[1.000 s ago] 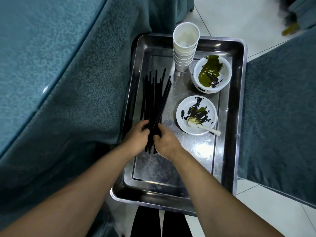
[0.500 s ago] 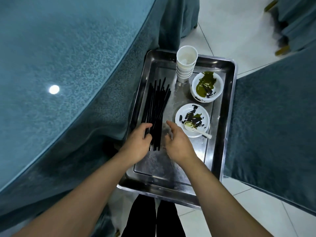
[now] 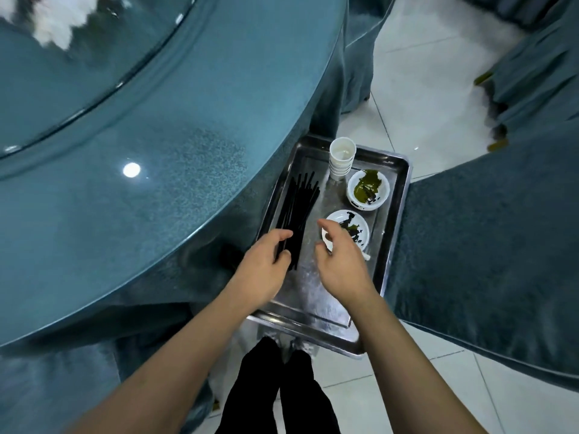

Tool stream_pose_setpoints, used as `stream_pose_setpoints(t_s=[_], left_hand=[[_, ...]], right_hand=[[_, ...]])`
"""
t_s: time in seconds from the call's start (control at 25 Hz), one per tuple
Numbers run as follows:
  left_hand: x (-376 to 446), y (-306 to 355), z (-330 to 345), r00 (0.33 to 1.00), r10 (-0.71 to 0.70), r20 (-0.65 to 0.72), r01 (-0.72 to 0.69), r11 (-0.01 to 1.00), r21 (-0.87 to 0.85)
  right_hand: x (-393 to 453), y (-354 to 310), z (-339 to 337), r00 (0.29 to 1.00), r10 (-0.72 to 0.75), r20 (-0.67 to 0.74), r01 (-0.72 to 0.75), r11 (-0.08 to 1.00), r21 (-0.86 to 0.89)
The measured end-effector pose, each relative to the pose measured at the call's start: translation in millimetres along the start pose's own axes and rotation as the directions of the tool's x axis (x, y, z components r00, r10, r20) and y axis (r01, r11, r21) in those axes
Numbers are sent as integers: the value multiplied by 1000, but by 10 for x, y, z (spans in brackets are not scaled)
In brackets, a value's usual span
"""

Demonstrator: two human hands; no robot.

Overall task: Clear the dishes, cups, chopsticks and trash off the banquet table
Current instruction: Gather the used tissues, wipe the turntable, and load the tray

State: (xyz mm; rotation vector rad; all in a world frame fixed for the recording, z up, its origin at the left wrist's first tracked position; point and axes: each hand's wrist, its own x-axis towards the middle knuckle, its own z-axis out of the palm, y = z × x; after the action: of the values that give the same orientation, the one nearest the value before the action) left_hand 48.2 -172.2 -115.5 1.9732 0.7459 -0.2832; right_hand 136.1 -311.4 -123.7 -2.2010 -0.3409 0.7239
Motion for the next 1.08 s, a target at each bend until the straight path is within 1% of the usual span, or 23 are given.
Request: stream_pose_setpoints(t_s=[0.2, 0.44, 0.52, 0.68, 0.84, 0.92, 1.08], left_hand=[[-438, 340, -337, 999, 0, -47, -2, 999, -33], [-787, 543, -764, 985, 31, -168, -44, 997, -71], [-891, 569, -896, 977, 33, -209, -56, 993, -107], [-1106, 537, -1179, 950, 13, -311, -58, 989, -138], [-1268, 438, -1510, 923, -40, -384, -37, 981, -189], [-1329, 368, -1686, 911, -64, -407, -31, 974, -223], [-1339, 222, -2073, 890, -75, -451, -34, 973, -228]], right_hand=[[-239, -492, -233, 999, -53, -12, 53, 999, 6], [-378, -1046, -325, 989, -148, 25, 146, 988, 59], [-403, -1204, -303, 981, -191, 27, 190, 981, 46], [-417, -1514, -181, 963, -257, 84, 255, 966, 25], [-405, -1825, 32, 936, -316, 154, 320, 947, -7], [-386, -1994, 158, 928, -332, 172, 338, 941, -7], [-295, -2368, 429, 912, -370, 176, 378, 926, -10]])
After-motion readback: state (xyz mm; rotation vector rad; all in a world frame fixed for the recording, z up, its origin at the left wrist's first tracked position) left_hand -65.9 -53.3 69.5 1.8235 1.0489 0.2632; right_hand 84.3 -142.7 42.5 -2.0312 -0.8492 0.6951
